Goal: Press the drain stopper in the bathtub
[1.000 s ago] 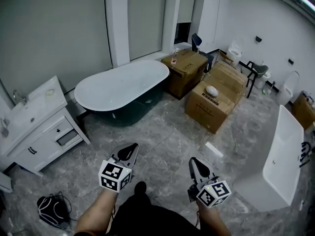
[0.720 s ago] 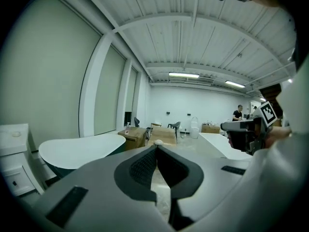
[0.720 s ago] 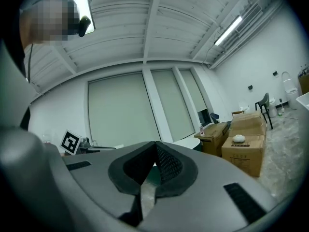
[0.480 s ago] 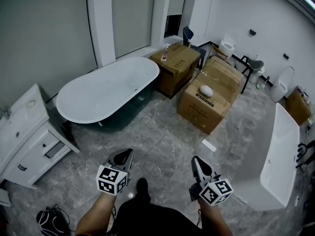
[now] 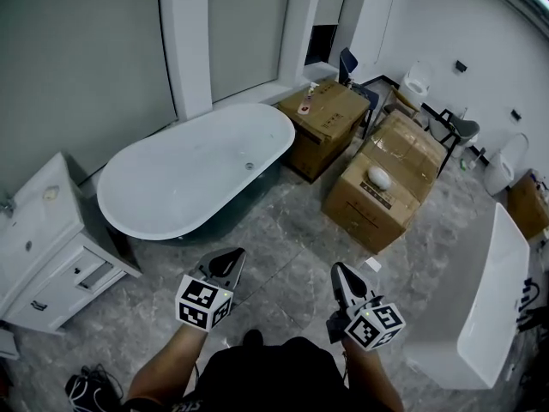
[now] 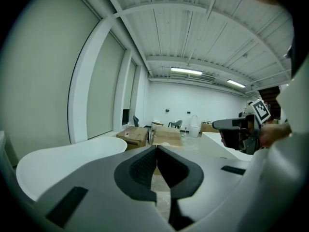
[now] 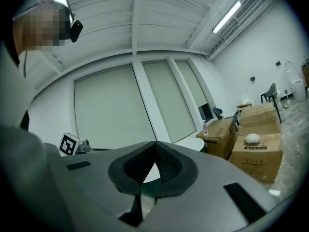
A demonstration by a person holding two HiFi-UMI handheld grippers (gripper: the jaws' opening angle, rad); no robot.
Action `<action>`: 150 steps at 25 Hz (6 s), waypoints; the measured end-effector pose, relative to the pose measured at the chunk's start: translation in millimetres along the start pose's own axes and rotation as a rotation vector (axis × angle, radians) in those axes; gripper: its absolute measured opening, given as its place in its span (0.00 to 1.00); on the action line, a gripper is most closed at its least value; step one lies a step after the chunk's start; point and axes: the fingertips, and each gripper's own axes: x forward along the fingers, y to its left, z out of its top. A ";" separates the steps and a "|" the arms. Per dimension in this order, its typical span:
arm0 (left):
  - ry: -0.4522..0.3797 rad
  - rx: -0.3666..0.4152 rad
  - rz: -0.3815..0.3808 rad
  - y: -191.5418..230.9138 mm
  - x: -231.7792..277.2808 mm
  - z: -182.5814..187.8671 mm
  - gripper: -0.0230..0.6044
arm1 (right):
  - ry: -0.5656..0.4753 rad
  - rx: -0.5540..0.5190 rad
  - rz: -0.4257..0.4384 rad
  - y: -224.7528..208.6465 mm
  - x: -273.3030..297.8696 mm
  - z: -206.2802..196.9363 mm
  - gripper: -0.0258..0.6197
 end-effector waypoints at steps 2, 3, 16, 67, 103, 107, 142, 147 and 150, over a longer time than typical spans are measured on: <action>0.001 -0.010 0.003 11.5 12.1 2.8 0.06 | 0.024 0.022 0.004 -11.5 20.7 -5.6 0.06; 0.004 -0.021 0.008 18.3 18.6 2.4 0.06 | 0.033 0.034 0.005 -19.4 31.5 -8.1 0.06; 0.053 -0.190 0.153 138.3 204.8 24.0 0.06 | 0.158 0.132 0.097 -177.9 236.4 15.2 0.06; 0.086 -0.382 0.523 670.1 556.2 124.8 0.06 | 0.647 -0.056 0.559 -284.2 962.5 66.7 0.06; 0.205 -0.719 0.747 740.9 661.6 -137.6 0.06 | 1.174 -0.232 0.768 -380.3 1076.8 -246.0 0.06; 0.233 -0.733 0.733 754.7 681.6 -189.4 0.06 | 1.207 -0.249 0.738 -411.6 1091.7 -316.8 0.06; 0.481 -0.982 0.641 738.4 803.5 -575.8 0.06 | 1.434 -0.956 0.470 -666.7 1174.4 -718.0 0.06; 0.478 -0.993 0.629 738.0 808.6 -581.5 0.06 | 1.402 -1.043 0.462 -661.1 1176.8 -723.2 0.07; 0.474 -1.006 0.637 739.8 808.0 -585.4 0.06 | 1.402 -1.137 0.470 -663.0 1176.2 -725.1 0.07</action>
